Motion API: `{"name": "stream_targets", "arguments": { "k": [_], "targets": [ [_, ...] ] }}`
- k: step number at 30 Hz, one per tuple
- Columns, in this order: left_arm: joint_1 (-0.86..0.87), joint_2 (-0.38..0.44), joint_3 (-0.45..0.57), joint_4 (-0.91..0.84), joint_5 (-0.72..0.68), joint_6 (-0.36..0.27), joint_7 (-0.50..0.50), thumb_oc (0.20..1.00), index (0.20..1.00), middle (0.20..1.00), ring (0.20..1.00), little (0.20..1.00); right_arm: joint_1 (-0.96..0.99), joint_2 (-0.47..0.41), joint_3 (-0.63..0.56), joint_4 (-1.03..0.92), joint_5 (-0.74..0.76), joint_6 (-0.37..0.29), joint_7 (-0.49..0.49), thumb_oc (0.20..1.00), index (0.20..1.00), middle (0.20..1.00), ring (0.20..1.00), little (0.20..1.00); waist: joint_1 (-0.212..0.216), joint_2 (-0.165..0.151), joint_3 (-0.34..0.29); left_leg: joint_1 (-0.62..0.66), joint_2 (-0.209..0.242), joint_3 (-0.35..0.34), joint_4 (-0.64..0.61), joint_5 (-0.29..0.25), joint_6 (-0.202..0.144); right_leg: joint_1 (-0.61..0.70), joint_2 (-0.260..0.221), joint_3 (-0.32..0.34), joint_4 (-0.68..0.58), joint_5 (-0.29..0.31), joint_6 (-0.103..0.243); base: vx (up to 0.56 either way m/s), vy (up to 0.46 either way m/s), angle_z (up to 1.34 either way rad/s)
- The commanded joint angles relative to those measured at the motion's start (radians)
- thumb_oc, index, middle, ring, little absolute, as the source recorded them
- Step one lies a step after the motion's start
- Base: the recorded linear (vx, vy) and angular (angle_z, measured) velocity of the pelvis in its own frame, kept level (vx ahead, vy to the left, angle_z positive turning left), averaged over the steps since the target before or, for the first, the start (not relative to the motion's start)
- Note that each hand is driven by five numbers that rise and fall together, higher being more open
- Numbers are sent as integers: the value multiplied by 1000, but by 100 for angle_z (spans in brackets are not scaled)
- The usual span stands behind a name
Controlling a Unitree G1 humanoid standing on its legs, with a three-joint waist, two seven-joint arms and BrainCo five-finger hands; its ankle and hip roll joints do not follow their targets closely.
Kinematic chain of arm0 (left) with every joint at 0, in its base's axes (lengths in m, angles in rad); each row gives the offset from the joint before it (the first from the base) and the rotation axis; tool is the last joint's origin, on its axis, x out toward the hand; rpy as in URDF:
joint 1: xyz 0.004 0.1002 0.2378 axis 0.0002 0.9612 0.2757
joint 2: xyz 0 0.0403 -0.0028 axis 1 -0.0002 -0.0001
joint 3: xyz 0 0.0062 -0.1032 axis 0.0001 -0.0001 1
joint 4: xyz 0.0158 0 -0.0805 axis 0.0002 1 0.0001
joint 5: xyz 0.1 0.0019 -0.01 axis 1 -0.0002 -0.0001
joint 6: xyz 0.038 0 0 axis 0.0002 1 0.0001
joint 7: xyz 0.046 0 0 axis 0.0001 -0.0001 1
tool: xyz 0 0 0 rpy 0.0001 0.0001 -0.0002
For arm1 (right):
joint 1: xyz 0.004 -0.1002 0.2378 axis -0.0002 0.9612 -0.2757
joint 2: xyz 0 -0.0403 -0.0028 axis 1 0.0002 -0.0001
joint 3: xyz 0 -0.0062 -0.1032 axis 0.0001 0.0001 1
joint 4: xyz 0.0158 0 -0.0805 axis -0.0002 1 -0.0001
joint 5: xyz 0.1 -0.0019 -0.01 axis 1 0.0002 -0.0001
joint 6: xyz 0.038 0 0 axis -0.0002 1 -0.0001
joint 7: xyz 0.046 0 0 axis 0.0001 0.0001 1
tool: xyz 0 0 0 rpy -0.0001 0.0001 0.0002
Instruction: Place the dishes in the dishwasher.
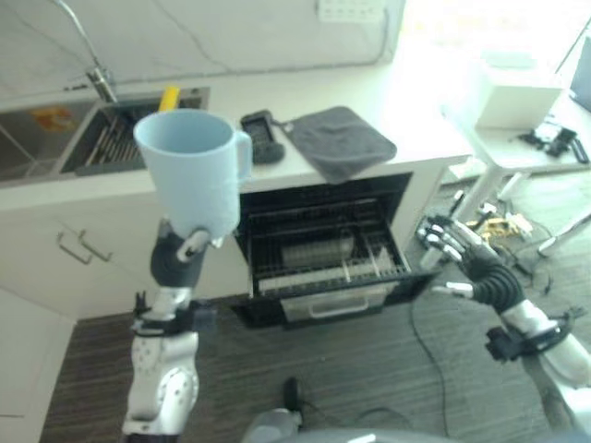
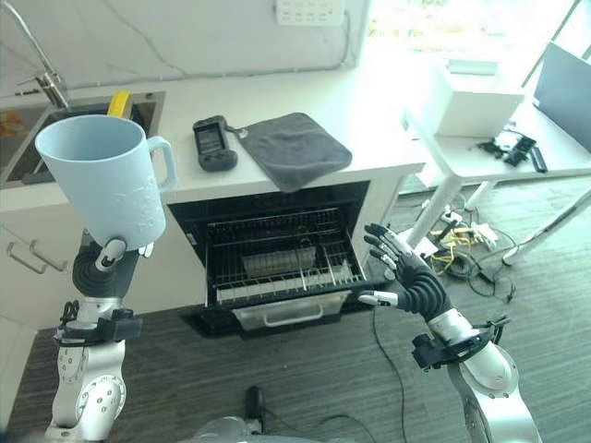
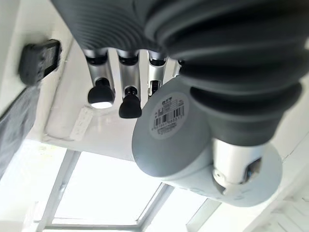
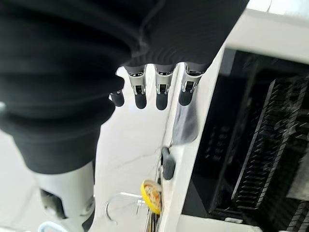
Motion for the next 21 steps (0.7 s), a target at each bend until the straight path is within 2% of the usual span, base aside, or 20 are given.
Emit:
{"name": "stream_targets", "arguments": {
  "k": [1,4,6,9,10,12,15,16,19,21],
  "targets": [
    [-13,42,39,-58,26,-28,-9,200,200,200,200,200,-71,0,-20,-7,35,-47,-28,1000,1000,1000,1000,1000,32,7,-49,36,64,-30,3,-71,-97,-54,22,-57,7,72,28,62,196,15],
    [-19,44,45,-58,32,-20,-20,200,200,200,200,200,-78,24,-5,0,20,-44,-38,1000,1000,1000,1000,1000,40,2,-42,47,50,-36,3,-77,-74,-117,9,-58,190,121,51,47,179,1],
    [-31,41,38,-54,51,-15,-17,200,200,200,200,200,-83,43,10,5,10,-42,-44,1000,1000,1000,1000,1000,32,6,-37,61,49,-53,3,-84,-66,-172,14,-30,279,137,48,78,125,-13],
    [-58,52,31,-49,53,-5,8,200,200,200,200,200,-87,48,21,17,0,-42,-52,1000,1000,1000,1000,1000,24,9,-28,81,53,-82,3,-98,-72,-188,2,-50,209,111,36,102,-32,-3],
    [-66,54,29,-48,51,-4,12,200,200,200,200,200,-84,39,15,22,11,-48,-50,1000,1000,1000,1000,1000,17,9,-22,95,60,-90,3,-110,-77,-189,-12,-53,145,110,34,148,-152,0],
    [-59,52,28,-57,56,-5,9,200,200,200,200,200,-81,30,4,19,24,-49,-47,1000,1000,1000,1000,1000,1,5,-13,118,61,-96,3,-137,-81,-198,-45,-24,38,171,50,171,-195,8],
    [-45,55,29,-73,74,-5,19,200,200,200,200,200,-87,47,21,11,19,-46,-48,1000,1000,1000,1000,1000,-23,2,-2,156,70,-107,3,-174,-84,-244,-94,49,-19,276,80,192,-321,33],
    [-38,64,37,-79,71,-3,20,200,200,200,200,200,-81,52,20,4,24,-42,-38,1000,1000,1000,1000,1000,-33,4,-1,167,84,-118,3,-184,-85,-257,-101,88,-23,283,84,187,-428,43],
    [-33,71,38,-89,69,-1,18,200,200,200,200,200,-70,49,19,-8,31,-32,-44,1000,1000,1000,1000,1000,-39,3,-9,161,102,-131,3,-176,-91,-247,-88,123,-38,266,87,127,-334,40],
    [-26,75,32,-98,62,3,29,200,200,200,200,200,-84,41,30,-11,32,-18,-60,1000,1000,1000,1000,1000,-29,1,-17,163,131,-121,3,-173,-108,-214,-79,77,-76,249,93,204,-529,36]
  ]
}}
